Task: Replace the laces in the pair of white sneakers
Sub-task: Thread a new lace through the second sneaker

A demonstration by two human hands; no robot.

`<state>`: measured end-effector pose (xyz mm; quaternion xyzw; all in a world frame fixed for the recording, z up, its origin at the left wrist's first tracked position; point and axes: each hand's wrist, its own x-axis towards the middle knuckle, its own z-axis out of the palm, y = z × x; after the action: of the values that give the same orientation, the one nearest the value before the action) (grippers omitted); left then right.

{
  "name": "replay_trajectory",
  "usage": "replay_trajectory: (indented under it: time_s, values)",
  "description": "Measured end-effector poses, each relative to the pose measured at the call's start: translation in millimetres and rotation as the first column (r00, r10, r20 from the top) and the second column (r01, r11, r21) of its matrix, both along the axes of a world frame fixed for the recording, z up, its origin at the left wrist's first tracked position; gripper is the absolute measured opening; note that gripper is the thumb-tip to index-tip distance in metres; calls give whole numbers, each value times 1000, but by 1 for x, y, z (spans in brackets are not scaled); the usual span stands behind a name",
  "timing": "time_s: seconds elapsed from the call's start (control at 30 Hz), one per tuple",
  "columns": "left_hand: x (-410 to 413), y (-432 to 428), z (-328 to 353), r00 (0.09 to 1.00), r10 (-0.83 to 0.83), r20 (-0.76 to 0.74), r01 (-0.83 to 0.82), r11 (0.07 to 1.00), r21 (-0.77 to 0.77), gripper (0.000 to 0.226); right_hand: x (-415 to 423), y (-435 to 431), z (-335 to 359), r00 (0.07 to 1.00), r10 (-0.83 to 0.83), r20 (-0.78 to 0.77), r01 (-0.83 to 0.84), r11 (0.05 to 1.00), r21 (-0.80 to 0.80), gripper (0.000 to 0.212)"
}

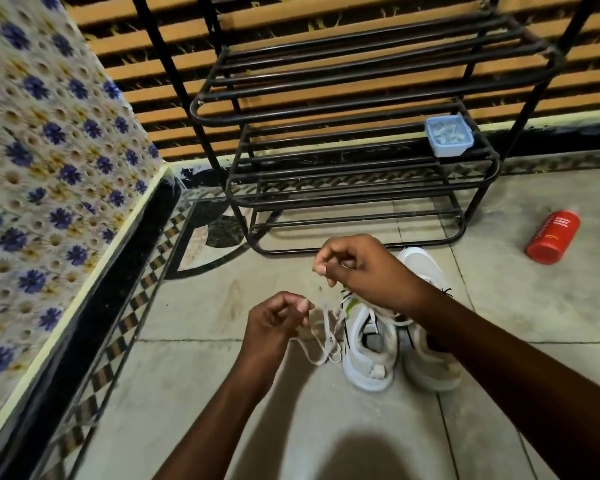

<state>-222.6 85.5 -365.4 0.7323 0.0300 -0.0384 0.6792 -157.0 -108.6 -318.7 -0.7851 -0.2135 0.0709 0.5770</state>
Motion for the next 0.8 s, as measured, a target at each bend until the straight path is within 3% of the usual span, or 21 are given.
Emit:
replay_trajectory:
  time_s: [0.07, 0.17, 0.27, 0.4, 0.43, 0.5, 0.57, 0.6, 0.63, 0.67, 0.73, 0.8]
  values:
    - [0, 2, -2, 999, -39, 27, 38, 999, 32, 20, -3, -3, 0, 999, 39, -9, -39, 999, -28, 8]
    - [1, 0, -1, 992, -121, 34, 122, 991, -51, 41, -7, 2, 2, 996, 90, -7, -90, 996, -15, 8]
    - [0, -1, -1, 994, -103, 38, 107, 987, -122, 19, -5, 6, 4, 999, 39, 9, -39, 999, 32, 6]
    - [5, 19, -19, 993, 120, -22, -121, 989, -84, 6, 3, -1, 7, 999, -39, 35, 38, 999, 35, 7]
    - [7, 28, -26, 981, 188, -54, -187, 982, 9, 10, 5, -3, 7, 997, -59, 45, 58, 998, 19, 8]
    - [12, 47, -40, 958, 257, -123, -197, 909, 368, 15, 6, -4, 7, 995, -87, 52, 88, 996, -11, 10]
    - [13, 56, -40, 941, 243, -234, -10, 713, 701, 8, 4, -1, 7, 996, -74, 50, 76, 996, -41, 10]
    - [16, 55, -34, 942, 238, -236, 34, 633, 773, 7, 2, 1, 8, 996, -56, 62, 60, 996, -60, 10]
    - [20, 51, -27, 954, 219, -205, 21, 635, 773, 10, 1, 3, 9, 996, -35, 76, 41, 996, -83, 10]
    - [23, 46, -21, 974, 154, -165, 3, 723, 691, 21, 0, 6, 9, 996, -14, 91, 23, 994, -104, 9]
    - [31, 30, -4, 989, -102, -107, 124, 966, 225, 43, 1, 9, 15, 992, 2, 124, 14, 992, -125, 8]
    - [33, 16, 5, 973, -228, -30, 220, 961, -167, 41, 2, 9, 21, 991, 1, 132, 14, 994, -111, 8]
